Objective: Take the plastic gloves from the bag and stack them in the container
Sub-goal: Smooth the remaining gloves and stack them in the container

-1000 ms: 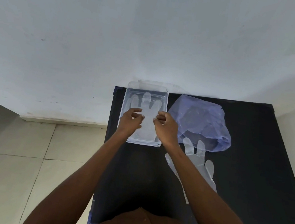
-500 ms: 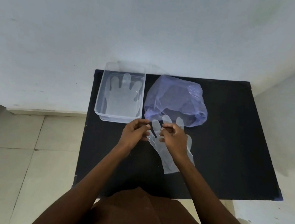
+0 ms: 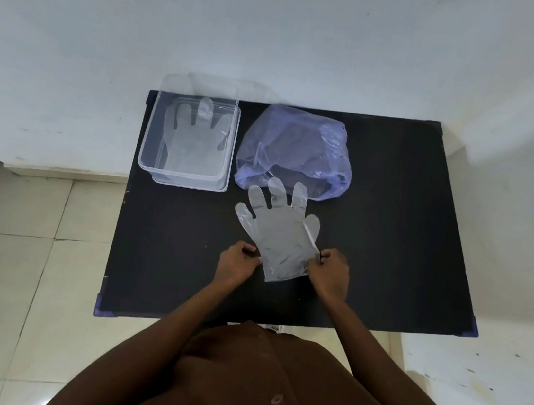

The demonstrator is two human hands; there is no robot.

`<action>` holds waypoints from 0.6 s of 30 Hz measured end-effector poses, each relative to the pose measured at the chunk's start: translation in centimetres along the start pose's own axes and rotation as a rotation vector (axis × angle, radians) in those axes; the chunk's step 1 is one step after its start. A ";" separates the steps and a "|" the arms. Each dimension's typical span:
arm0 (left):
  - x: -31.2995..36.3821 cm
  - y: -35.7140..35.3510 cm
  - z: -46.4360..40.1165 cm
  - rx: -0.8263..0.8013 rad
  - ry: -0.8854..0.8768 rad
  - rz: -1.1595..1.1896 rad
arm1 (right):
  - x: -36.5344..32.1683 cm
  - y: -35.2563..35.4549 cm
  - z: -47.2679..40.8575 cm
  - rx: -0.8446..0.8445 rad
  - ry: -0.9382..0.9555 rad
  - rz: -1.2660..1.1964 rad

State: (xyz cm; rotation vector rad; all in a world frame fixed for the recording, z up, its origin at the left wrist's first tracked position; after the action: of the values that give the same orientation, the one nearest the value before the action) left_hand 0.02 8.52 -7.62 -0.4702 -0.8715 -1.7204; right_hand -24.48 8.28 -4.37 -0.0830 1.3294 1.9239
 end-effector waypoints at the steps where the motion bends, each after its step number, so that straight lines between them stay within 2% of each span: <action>1: 0.2 -0.3 0.3 0.024 -0.029 -0.053 | 0.2 0.0 -0.3 -0.009 0.001 0.016; 6: 1.1 -1.9 1.2 0.094 -0.107 -0.233 | 0.5 -0.3 -1.4 -0.075 0.003 0.071; 13: 0.9 -2.7 0.6 0.091 -0.041 -0.244 | 1.5 -0.5 -2.3 -0.156 -0.005 0.039; 16: 0.4 -2.7 0.5 0.084 -0.012 -0.123 | 1.6 -0.3 -2.4 -0.161 0.003 -0.094; 18: 0.0 -2.8 0.6 0.064 0.049 0.102 | 1.7 0.0 -2.4 -0.162 -0.041 -0.213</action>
State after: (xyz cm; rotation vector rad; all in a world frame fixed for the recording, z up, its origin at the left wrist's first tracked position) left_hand -2.64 9.37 -8.09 -0.4205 -0.8507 -1.5999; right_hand -26.51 7.25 -6.26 -0.2543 1.0896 1.8383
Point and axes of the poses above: each hand's wrist, its own z-axis away from the middle knuckle, its own y-axis out of the back of the hand, x = y × z, the point moved 8 cm from there along -z, towards the middle knuckle, and after that the axes turned 6 degrees about z, right-handed, at the moved point
